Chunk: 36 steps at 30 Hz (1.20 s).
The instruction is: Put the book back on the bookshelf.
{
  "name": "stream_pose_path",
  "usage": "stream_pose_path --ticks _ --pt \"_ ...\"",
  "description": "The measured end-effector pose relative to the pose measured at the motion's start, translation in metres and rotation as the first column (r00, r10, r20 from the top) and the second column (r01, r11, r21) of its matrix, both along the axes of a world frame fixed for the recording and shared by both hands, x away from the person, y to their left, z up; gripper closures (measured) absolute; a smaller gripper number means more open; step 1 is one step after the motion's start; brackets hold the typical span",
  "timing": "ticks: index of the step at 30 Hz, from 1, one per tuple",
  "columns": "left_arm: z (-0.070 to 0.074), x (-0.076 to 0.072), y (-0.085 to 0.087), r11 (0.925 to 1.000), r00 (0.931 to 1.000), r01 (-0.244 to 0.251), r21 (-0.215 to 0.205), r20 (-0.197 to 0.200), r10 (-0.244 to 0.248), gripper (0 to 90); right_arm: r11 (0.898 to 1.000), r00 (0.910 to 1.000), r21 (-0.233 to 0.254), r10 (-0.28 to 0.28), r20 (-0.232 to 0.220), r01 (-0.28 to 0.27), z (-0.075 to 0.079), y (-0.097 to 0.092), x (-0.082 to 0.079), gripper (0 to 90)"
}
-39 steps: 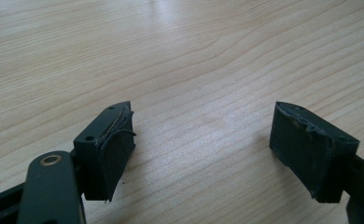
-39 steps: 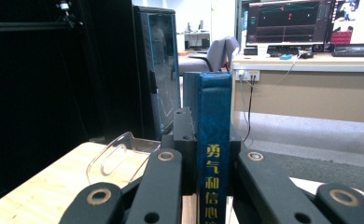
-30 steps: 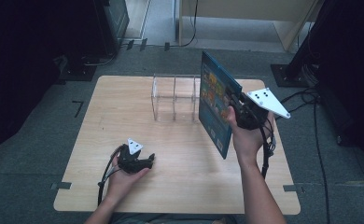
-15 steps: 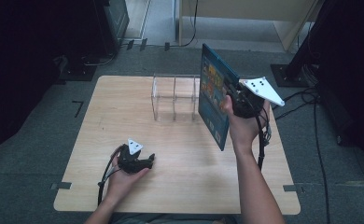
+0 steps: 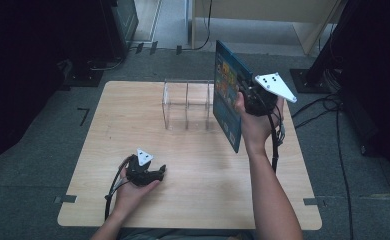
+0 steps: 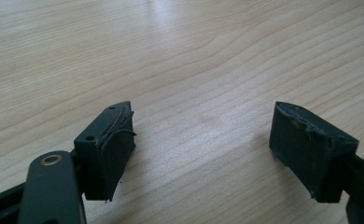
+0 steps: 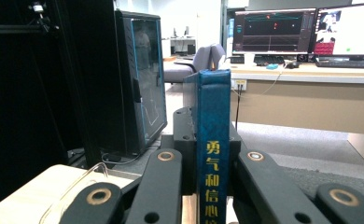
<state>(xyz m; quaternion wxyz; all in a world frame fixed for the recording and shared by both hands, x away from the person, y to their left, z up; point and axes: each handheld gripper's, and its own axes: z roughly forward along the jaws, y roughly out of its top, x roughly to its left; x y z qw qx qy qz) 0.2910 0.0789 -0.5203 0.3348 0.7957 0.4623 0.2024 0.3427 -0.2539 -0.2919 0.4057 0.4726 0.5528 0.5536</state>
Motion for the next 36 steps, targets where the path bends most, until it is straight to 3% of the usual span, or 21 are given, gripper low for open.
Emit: stream_pose_path --ticks 16,36 --pt "0.0 0.0 0.0 1.0 1.0 0.003 -0.001 0.002 -0.003 22.2 1.0 0.9998 -0.008 -0.018 0.008 0.018 -0.005 0.008 0.021 83.9" --pt "0.0 0.0 0.0 1.0 1.0 0.003 -0.001 0.003 -0.003 22.2 0.999 0.9987 -0.01 -0.039 0.034 0.04 -0.016 0.01 0.03 83.9"
